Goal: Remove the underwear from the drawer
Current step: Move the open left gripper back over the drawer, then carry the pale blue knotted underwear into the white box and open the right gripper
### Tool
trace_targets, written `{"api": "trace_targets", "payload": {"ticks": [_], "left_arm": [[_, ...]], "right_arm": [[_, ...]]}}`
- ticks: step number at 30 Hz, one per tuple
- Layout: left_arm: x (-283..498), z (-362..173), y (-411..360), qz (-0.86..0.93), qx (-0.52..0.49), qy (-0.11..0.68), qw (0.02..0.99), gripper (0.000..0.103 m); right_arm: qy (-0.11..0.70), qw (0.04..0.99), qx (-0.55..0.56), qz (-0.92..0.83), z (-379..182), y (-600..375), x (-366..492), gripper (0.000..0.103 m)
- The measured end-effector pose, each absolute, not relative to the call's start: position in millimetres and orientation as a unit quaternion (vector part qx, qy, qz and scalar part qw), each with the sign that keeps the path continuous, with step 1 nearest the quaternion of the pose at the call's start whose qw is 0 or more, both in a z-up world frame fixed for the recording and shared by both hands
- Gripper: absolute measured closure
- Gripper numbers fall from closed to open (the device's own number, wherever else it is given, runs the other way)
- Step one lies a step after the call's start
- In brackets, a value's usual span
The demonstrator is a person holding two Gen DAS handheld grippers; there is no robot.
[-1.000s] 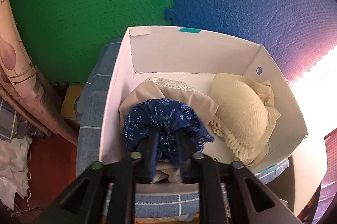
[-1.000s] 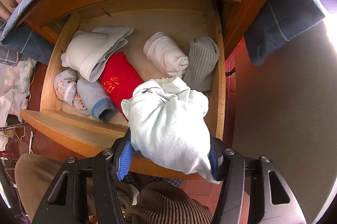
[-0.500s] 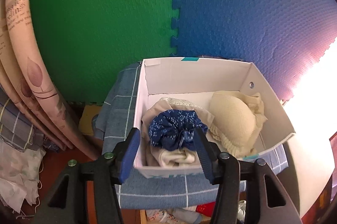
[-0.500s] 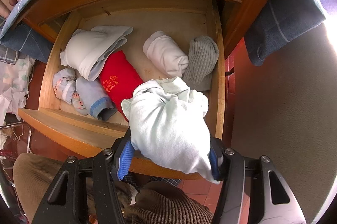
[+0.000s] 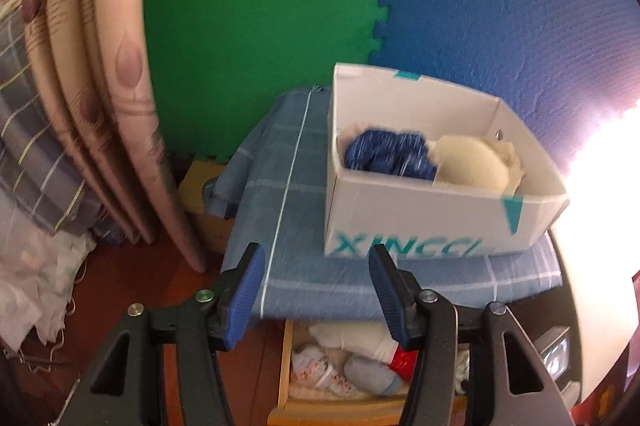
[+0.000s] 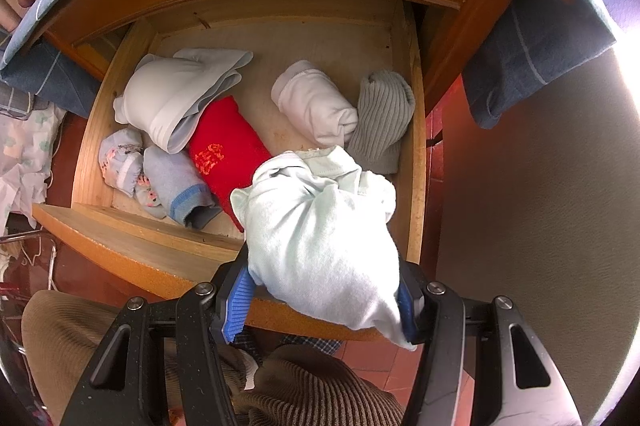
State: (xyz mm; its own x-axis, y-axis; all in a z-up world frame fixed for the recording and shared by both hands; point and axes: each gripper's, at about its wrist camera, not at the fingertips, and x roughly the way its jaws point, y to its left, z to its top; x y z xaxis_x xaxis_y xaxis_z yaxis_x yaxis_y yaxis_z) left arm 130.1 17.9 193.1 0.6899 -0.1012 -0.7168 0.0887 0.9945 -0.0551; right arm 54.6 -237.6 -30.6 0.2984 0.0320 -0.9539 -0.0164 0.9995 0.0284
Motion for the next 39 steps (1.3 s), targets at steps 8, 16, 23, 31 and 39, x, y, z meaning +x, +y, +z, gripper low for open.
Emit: {"api": "trace_targets", "payload": {"ticks": [8,16,23,31,39], "left_arm": [[85,124,3,-0.037,0.008,0.411,0.911,0.047],[63,66,-20,-0.045,0.025,0.440,0.897,0.047],[55,45,-26,-0.040,0.033,0.434,0.899,0.047],[52,28,-21,-0.023,0.031,0.443,0.896,0.047],[56,19,-12,-0.010,0.012,0.459,0.888,0.047]], "right_arm": [[0.582,0.813,0.004,0.021,-26,-238,51,0.048],[0.574,0.818,0.001,0.019,-22,-238,49,0.048],[0.568,0.823,0.001,0.019,-18,-239,47,0.048],[0.541,0.841,-0.001,0.021,0,-237,41,0.048],[0.502,0.863,0.017,0.049,54,-239,38,0.048]]}}
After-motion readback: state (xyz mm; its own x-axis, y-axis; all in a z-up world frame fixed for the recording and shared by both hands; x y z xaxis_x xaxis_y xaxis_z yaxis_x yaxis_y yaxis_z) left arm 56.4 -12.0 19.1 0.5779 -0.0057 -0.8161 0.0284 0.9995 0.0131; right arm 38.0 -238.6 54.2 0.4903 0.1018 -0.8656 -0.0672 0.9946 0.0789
